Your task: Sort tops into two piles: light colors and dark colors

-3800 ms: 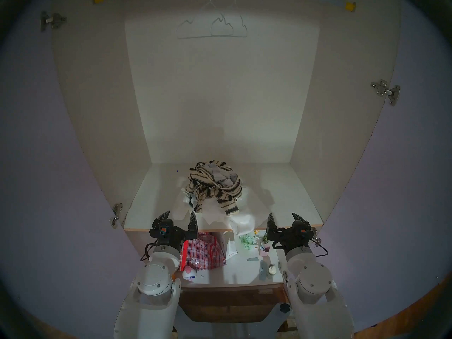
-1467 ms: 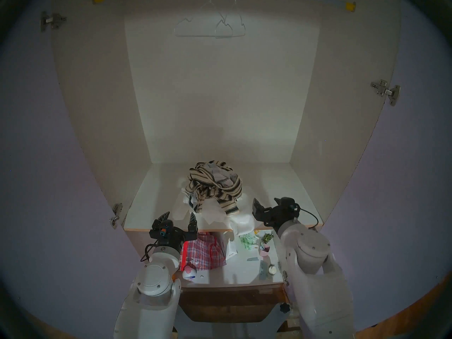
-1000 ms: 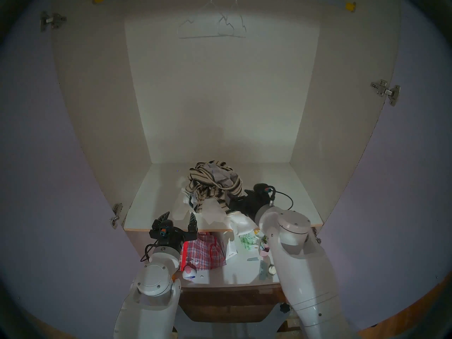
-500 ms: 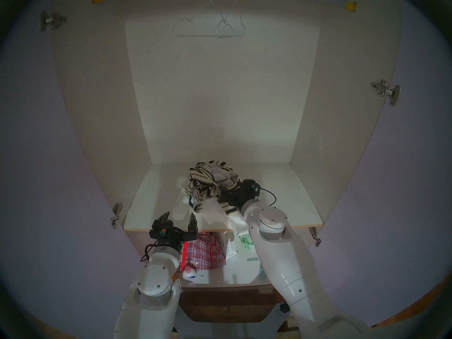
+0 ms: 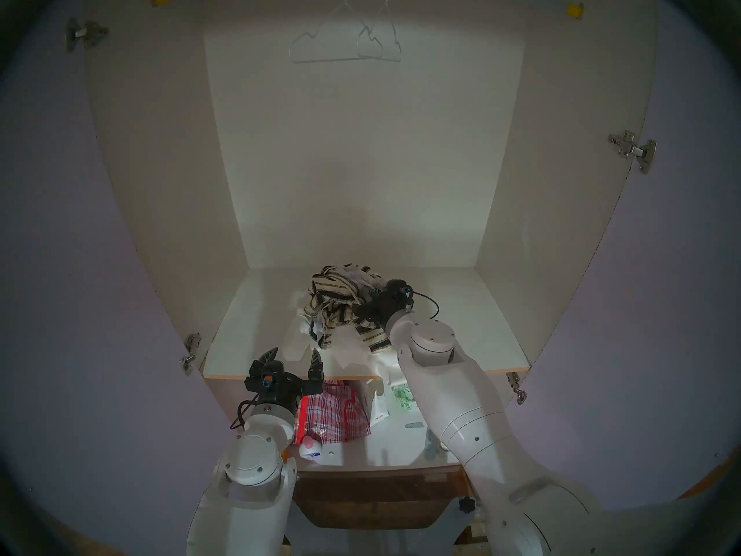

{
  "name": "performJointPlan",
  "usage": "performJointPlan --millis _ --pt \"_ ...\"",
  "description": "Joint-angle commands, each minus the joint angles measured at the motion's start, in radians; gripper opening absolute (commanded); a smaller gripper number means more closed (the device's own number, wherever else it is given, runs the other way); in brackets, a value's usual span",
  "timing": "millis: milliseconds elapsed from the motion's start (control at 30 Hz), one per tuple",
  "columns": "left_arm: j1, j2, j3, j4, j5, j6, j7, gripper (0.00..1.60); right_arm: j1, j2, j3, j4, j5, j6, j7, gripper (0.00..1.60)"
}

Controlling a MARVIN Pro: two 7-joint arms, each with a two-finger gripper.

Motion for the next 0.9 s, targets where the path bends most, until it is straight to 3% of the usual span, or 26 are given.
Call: performJointPlan --millis 0,233,400,733,867 --pt "-0.008 0.000 0.003 -0.025 -0.002 -0.005 -0.004 1.60 -0.014 0.000 0.010 -0.089 -0.008 -0.097 -0.008 0.00" --pt "-0.010 0.000 0.003 -0.021 -0.001 -0.006 -0.002 1.60 0.003 -0.027 0.059 -0.221 0.018 -0.215 -0.020 0.00" --pt "-0.009 0.000 0.003 -0.024 -0.001 -0.006 -0.003 1.60 0.004 -0.053 0.097 -0.326 -0.002 -0.214 -0.097 0.00" --pt "-0.009 0.000 0.003 -0.023 -0.001 -0.006 -0.003 1.60 0.211 -0.049 0.150 -0.182 -0.040 -0.233 -0.226 0.00" --pt "-0.010 0.000 0.004 -0.022 -0.001 -0.006 -0.002 1.60 0.271 -0.047 0.209 -0.138 -0.058 -0.230 -0.259 0.00"
